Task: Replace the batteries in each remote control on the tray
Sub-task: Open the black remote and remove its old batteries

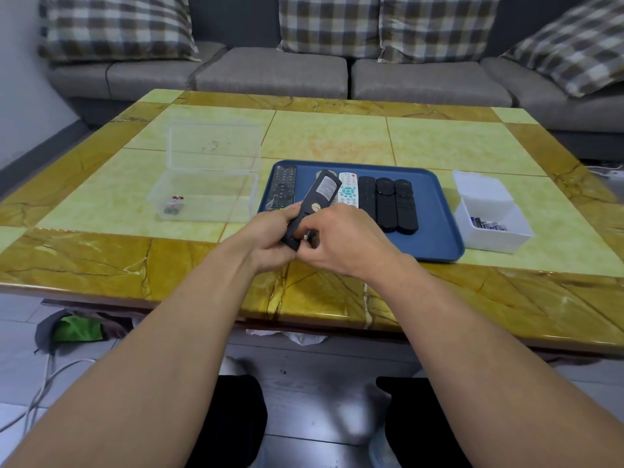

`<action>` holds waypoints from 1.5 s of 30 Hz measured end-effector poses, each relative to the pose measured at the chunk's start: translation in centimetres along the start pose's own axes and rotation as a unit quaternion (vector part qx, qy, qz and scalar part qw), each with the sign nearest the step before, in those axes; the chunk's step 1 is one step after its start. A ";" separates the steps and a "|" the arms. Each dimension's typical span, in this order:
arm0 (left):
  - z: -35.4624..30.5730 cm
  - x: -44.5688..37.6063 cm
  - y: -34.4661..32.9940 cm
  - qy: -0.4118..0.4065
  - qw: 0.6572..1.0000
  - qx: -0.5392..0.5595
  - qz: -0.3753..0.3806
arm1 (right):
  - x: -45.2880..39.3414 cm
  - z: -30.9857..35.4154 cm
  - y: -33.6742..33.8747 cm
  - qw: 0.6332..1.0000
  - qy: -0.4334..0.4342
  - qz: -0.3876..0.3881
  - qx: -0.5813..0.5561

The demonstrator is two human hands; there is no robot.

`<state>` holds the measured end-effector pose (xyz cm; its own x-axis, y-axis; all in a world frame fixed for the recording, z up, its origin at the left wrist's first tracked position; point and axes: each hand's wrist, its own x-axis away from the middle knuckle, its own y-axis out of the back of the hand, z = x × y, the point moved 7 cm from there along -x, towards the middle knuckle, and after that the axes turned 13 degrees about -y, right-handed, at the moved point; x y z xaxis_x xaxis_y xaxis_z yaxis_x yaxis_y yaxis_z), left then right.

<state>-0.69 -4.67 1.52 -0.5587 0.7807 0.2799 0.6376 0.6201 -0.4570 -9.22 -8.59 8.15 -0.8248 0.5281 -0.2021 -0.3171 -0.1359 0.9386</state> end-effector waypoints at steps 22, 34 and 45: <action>0.9 -0.9 -2.1 -0.027 0.999 -0.026 -0.019 | 0.4 -11.9 0.8 0.718 -0.310 0.024 -0.623; -0.8 -0.6 -1.4 -0.148 0.976 0.023 -0.156 | 0.7 -9.9 -1.0 0.803 -0.270 0.103 -0.521; -6.9 3.0 11.8 -0.276 0.904 0.053 -0.323 | -6.9 3.1 -2.2 0.936 -0.135 -0.003 -0.326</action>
<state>8.83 5.57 2.81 -0.9942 0.0840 0.0665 0.0468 0.8989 -0.4356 -1.36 -9.38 8.36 -0.7019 0.7108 -0.0460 -0.6122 -0.5689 0.5492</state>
